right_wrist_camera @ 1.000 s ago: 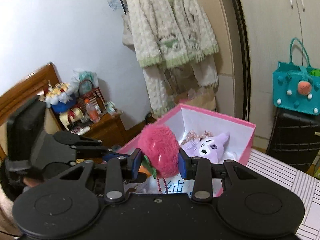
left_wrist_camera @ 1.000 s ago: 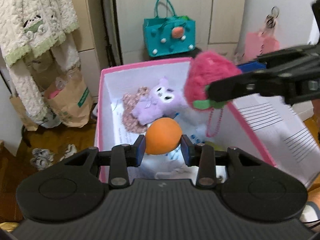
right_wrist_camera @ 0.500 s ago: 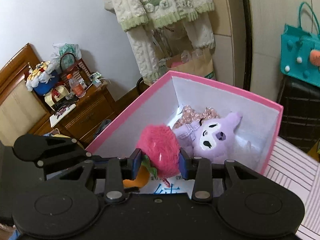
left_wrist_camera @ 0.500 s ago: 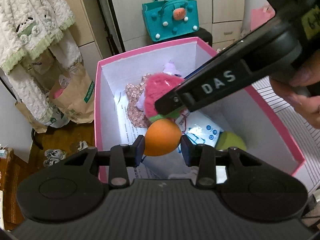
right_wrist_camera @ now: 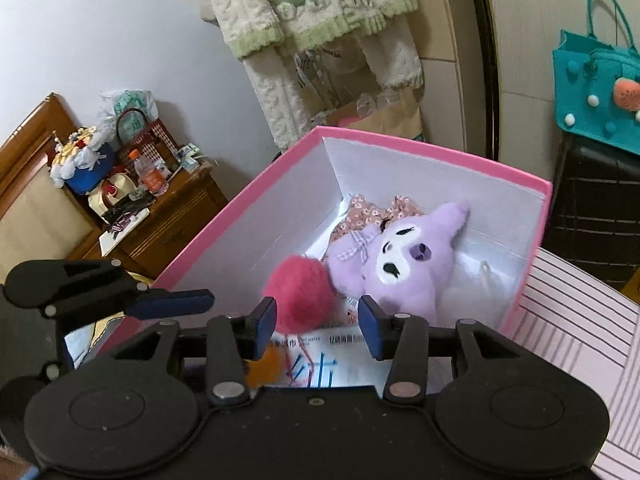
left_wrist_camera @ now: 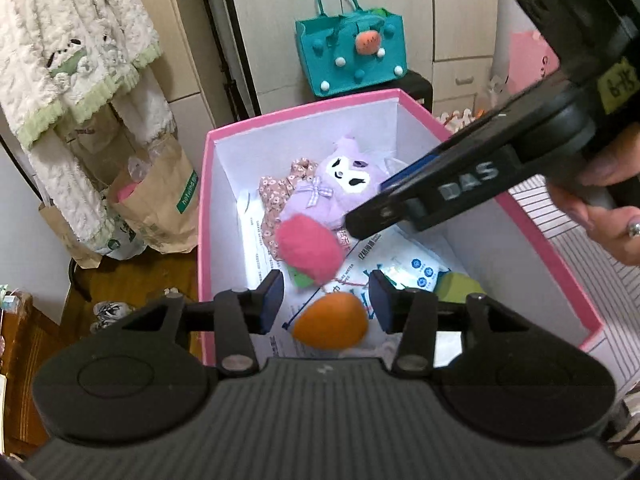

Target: Organize soft objects

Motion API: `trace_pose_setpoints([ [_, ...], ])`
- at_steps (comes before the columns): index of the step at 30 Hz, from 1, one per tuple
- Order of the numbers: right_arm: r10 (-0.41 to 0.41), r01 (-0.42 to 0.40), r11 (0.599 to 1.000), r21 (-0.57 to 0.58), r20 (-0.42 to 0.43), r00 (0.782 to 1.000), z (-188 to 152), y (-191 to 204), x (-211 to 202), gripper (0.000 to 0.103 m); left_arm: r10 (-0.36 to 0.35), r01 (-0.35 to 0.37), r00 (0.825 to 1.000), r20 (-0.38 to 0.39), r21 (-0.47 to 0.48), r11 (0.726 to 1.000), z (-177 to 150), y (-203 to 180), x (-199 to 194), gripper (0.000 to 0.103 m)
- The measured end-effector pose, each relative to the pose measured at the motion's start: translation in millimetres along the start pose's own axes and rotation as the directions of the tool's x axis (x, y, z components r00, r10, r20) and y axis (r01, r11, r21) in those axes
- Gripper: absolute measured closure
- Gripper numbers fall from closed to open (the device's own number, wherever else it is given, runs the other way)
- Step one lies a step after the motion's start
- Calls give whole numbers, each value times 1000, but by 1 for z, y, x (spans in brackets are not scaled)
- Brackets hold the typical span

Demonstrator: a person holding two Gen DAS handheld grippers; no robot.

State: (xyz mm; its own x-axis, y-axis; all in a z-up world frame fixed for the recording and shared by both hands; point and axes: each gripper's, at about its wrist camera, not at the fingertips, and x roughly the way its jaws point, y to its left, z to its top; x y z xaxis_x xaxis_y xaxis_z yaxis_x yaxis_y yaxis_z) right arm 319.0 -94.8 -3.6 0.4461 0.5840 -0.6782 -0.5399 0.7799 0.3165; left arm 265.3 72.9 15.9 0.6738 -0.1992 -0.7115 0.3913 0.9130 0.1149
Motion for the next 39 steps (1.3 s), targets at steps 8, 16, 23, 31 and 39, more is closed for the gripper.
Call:
trace_pose_setpoints([
  [8,-56,63,995,-79,88,995,-27,22,-41,48,10,-7,998,66,-40,999,-14,5,-36,45],
  [16,-98,117,986,-121,152,984,-49,48,-75,44,17,-10,996,92,-79,997,-21,8,-59,42],
  [23,-151,177,975,-137,183,971,-64,68,-105,31,13,-1,994,105,-116,993,-27,3,-84,35],
  [31,-328,339,937,-82,121,937,-82,78,-136,6,32,-20,996,79,-139,990,-30,-5,-113,0],
  [39,-386,413,909,-58,254,887,-109,92,-185,6,66,-63,998,18,-123,990,-30,-31,-134,0],
])
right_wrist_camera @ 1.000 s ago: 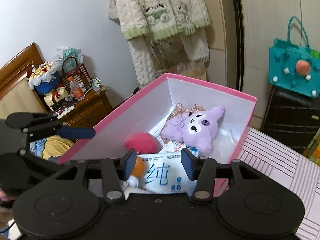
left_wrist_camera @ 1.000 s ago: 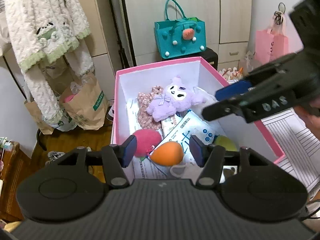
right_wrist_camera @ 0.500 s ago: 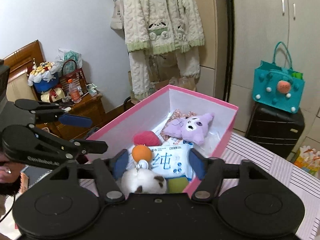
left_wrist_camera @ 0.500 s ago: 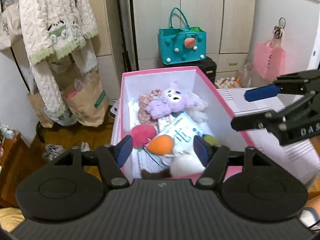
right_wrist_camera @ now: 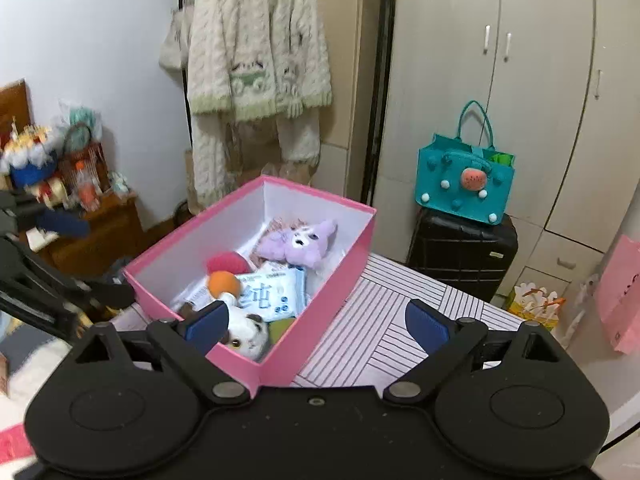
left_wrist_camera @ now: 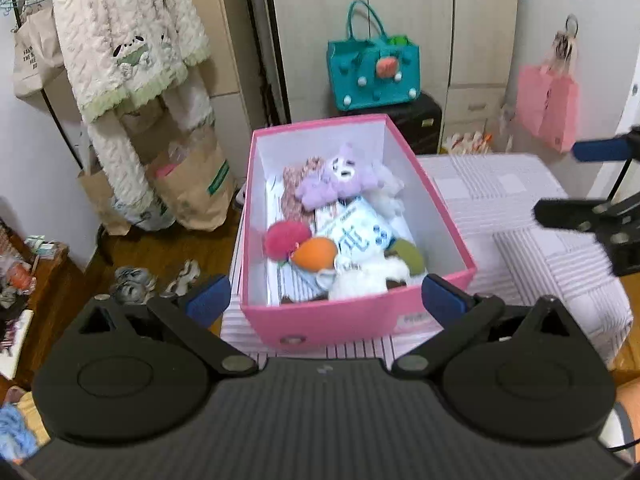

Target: Organize soft objects

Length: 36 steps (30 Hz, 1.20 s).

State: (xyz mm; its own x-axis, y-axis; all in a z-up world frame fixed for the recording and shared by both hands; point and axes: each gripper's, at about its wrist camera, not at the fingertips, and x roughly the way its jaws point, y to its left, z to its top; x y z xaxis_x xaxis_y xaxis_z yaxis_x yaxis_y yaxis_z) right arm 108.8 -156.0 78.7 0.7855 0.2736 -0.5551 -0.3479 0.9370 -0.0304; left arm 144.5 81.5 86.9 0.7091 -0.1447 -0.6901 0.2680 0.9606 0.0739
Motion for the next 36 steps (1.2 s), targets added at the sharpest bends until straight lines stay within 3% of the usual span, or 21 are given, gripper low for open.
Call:
trace_pose_setpoints([
  [6,-59,57,998,26,49,997,-15,4,-34,6,32,-34,996,78,26,999,-14,-22,-19,0],
  [11,-109,107,994,37,59,992,-31,4,-48,6,-9,2,991,134,49,999,-22,-29,-29,0],
  [17,-138,132,987,93,58,989,-49,0,-57,6,8,-15,990,138,50,999,-27,-36,-26,0],
  [30,-203,192,972,135,73,976,-62,4,-69,6,-43,44,993,109,-1,999,-29,-42,-19,0],
  [36,-196,182,969,165,71,978,-67,5,-71,6,-60,64,992,108,-40,997,-32,-41,-20,0],
])
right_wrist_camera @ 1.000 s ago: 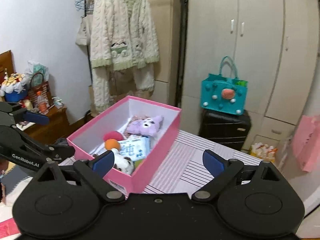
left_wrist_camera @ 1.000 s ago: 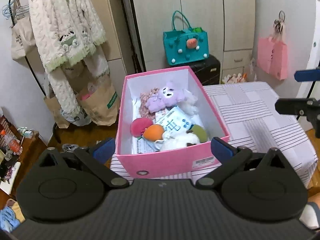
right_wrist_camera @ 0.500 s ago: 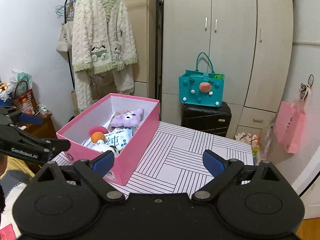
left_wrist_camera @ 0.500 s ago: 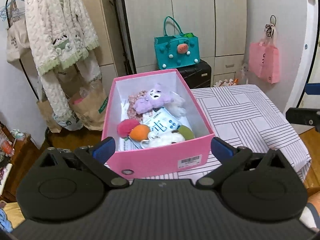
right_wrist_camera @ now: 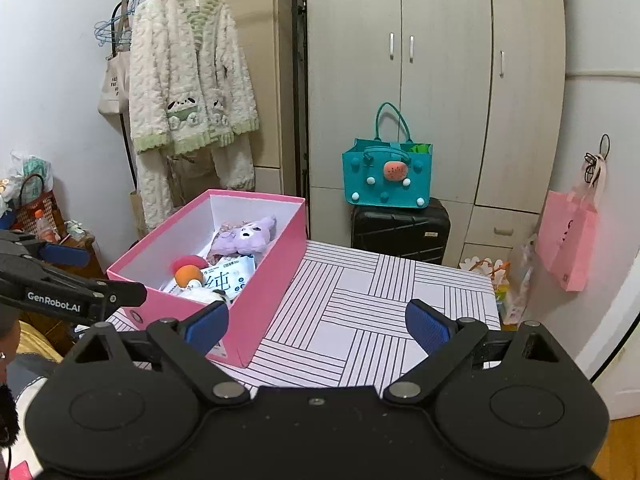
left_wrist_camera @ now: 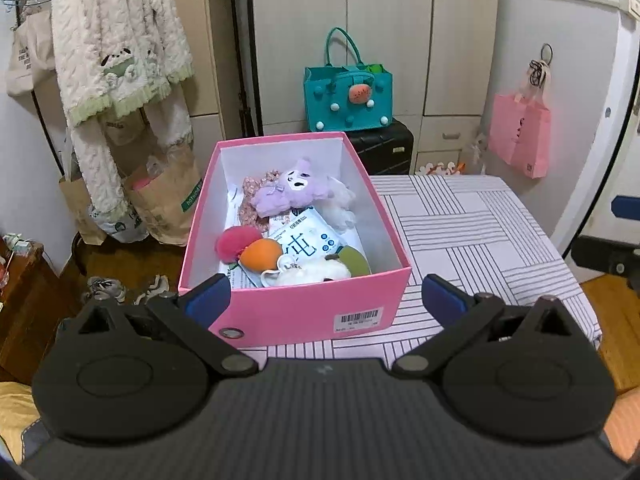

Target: Organize soft objects

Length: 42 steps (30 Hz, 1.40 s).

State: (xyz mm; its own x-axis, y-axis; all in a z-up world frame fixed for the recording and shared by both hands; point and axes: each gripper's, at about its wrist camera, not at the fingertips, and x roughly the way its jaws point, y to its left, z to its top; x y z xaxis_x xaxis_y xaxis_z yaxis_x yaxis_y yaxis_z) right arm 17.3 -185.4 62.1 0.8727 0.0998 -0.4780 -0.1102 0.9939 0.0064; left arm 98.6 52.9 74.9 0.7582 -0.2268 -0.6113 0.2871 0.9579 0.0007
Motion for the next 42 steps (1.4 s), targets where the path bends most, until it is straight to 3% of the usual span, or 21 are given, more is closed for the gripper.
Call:
trace_pose_setpoints([
  [7,-36,36,999,-3,27,999,-10,5,-7,6,20,-18,999,46,-53,998,-8,-1,-6,0],
  [12,-23,22,999,40,34,999,-19,1,-6,6,94,-89,992,81,-65,994,-18,-2,-6,0],
  [18,-69,69,998,11,79,994,-27,8,-6,6,130,-117,983,129,-98,988,-27,-2,-1,0],
  [22,-57,56,998,27,75,996,-31,4,-5,6,153,-142,977,150,-80,987,-29,-7,0,0],
  [27,-52,48,997,52,90,995,-36,-2,-10,6,132,-120,976,175,-78,990,-32,-14,-8,0],
  [42,-140,135,990,42,157,978,-45,10,-22,6,141,-131,977,162,-75,989,-38,-30,-14,0],
])
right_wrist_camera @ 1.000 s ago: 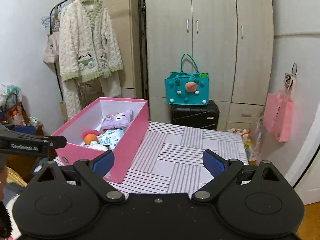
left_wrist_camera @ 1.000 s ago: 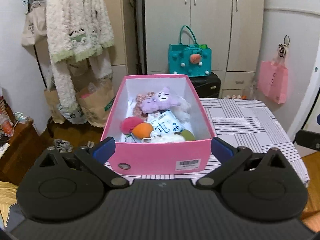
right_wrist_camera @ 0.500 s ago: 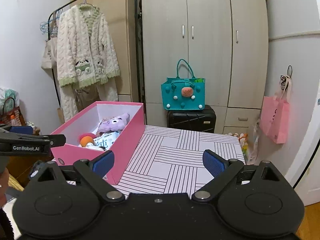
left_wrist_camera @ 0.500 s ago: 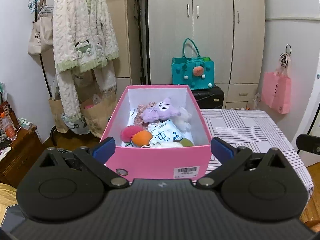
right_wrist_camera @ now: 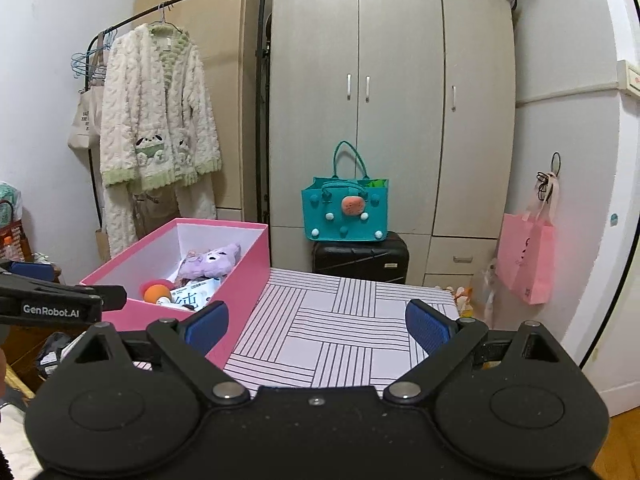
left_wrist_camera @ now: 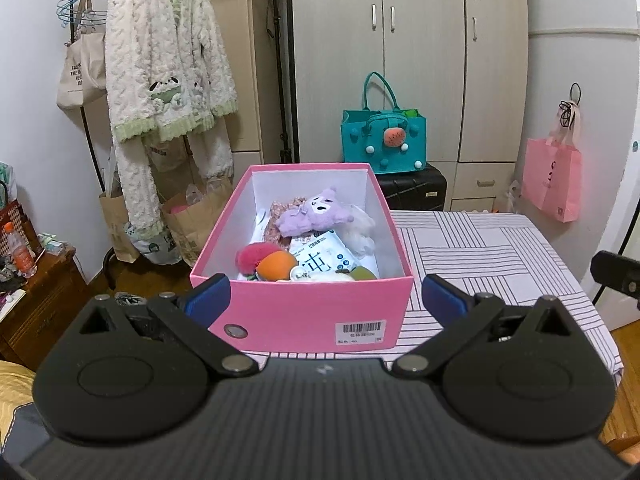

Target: Organize soft objects

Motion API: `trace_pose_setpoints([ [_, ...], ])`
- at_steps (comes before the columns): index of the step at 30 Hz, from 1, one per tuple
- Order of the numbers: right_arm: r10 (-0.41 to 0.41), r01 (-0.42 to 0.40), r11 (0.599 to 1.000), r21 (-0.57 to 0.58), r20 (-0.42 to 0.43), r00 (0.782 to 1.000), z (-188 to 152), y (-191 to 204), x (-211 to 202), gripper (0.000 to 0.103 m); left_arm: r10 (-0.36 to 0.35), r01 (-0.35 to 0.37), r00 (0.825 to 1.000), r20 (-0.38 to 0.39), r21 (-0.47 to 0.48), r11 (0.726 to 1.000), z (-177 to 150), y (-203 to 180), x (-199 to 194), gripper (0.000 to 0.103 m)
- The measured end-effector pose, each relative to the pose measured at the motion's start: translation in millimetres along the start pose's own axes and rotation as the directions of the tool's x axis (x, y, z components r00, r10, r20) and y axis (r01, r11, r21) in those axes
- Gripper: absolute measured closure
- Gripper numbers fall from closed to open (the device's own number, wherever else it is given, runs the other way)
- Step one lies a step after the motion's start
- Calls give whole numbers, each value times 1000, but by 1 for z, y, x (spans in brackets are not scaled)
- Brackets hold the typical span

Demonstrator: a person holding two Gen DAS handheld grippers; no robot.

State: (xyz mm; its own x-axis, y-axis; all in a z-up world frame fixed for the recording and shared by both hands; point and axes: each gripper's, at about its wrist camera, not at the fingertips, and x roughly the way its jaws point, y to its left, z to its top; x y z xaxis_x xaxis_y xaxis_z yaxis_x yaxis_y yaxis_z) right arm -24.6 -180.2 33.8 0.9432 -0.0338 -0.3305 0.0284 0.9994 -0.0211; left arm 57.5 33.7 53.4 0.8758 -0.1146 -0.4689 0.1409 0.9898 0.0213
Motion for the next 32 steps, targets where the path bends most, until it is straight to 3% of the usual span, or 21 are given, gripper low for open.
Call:
trace_pose_setpoints([
  [32,-13,13,1000,-4,-12,1000,-4,-2,0,5,-11,10,1000,13,25,1000,-6,-6,-2,0],
])
